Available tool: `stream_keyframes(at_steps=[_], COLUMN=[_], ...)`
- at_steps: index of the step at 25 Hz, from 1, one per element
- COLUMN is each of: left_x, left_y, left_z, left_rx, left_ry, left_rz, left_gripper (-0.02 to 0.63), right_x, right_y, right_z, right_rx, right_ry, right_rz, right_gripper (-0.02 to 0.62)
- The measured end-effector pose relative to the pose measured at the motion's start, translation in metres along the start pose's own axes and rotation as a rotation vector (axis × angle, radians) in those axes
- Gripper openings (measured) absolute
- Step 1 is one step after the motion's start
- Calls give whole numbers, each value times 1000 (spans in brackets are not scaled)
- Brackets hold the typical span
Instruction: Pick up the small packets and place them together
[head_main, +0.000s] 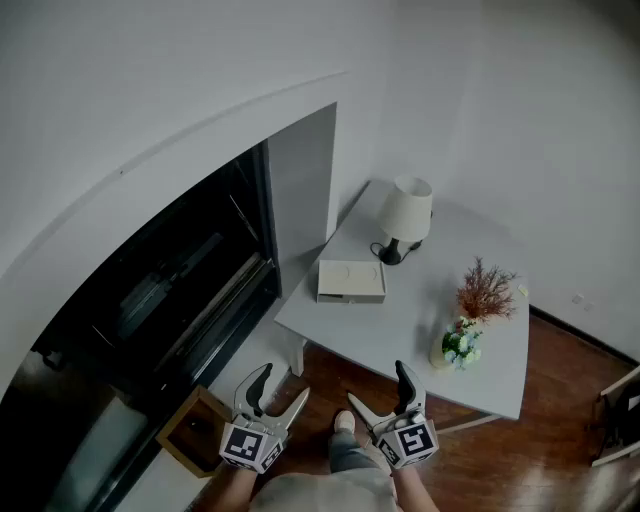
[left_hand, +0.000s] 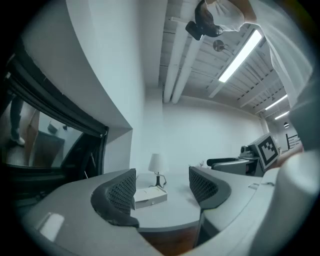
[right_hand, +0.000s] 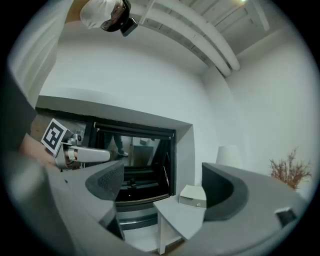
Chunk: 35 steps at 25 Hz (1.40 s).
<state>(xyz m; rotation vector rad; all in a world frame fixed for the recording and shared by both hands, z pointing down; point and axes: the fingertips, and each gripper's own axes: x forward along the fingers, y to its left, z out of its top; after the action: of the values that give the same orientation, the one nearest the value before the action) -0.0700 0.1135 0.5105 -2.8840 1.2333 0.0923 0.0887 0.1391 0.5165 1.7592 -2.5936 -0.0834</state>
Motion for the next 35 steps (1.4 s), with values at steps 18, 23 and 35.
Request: stream_keyframes(at_steps=[18, 23, 35], left_x=[211, 227, 226], left_y=[71, 87, 128], left_z=[4, -4, -9], left_rx=[-22, 0, -8], left_ry=[35, 70, 79], left_rz=[56, -16, -22], left_gripper=[316, 316, 316], right_x=[142, 173, 245], right_y=[-163, -165, -172], right_z=[-99, -148, -281], right_rx=[146, 175, 324], right_ry=[246, 361, 694], right_rz=[17, -31, -79], right_gripper=[371, 371, 299])
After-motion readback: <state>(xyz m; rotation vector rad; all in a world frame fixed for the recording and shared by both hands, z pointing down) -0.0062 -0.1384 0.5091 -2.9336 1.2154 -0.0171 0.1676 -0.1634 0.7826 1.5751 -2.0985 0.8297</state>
